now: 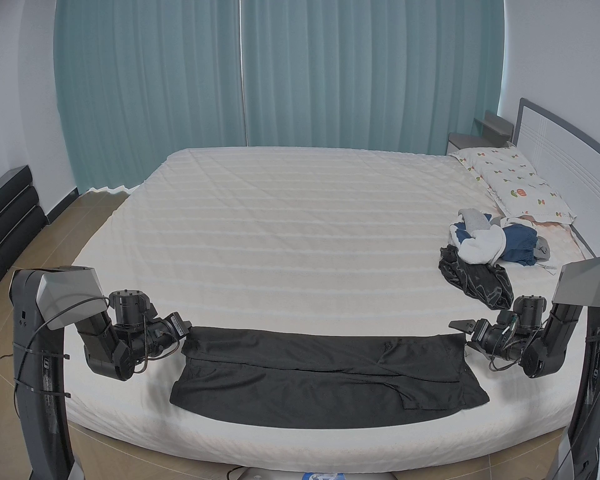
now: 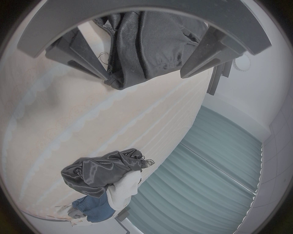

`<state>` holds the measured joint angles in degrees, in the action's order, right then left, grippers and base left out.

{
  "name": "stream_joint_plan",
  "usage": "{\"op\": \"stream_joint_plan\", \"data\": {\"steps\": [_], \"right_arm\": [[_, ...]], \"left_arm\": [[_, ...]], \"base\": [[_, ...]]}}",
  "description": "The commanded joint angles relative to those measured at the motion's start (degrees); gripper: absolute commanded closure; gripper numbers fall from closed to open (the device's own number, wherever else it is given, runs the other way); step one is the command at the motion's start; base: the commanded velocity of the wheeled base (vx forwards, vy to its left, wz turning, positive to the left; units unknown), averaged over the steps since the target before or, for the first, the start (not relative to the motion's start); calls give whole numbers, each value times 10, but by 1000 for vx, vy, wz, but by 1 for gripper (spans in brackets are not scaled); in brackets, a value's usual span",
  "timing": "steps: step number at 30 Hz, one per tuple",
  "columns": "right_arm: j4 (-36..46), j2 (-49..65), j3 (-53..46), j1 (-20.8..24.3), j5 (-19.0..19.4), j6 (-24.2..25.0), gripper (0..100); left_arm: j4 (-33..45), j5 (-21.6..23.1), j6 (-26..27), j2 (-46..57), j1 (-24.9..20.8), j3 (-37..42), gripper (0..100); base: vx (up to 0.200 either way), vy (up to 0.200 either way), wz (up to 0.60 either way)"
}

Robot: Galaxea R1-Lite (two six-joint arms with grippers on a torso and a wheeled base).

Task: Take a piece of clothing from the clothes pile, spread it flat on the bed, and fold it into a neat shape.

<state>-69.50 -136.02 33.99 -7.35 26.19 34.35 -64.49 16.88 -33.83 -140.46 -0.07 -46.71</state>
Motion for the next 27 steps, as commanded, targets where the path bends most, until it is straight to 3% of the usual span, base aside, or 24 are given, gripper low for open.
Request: {"op": "stream_joint_plan", "data": {"steps": [1, 27], "right_arm": [[0, -3, 1, 7, -1, 1, 0], [-2, 9, -33, 21, -3, -30, 0]], "left_arm": [[0, -1, -1, -1, 1, 0, 100], [0, -1, -2, -3, 2, 0, 100]], "base": [[0, 0, 0], [0, 0, 0]]}}
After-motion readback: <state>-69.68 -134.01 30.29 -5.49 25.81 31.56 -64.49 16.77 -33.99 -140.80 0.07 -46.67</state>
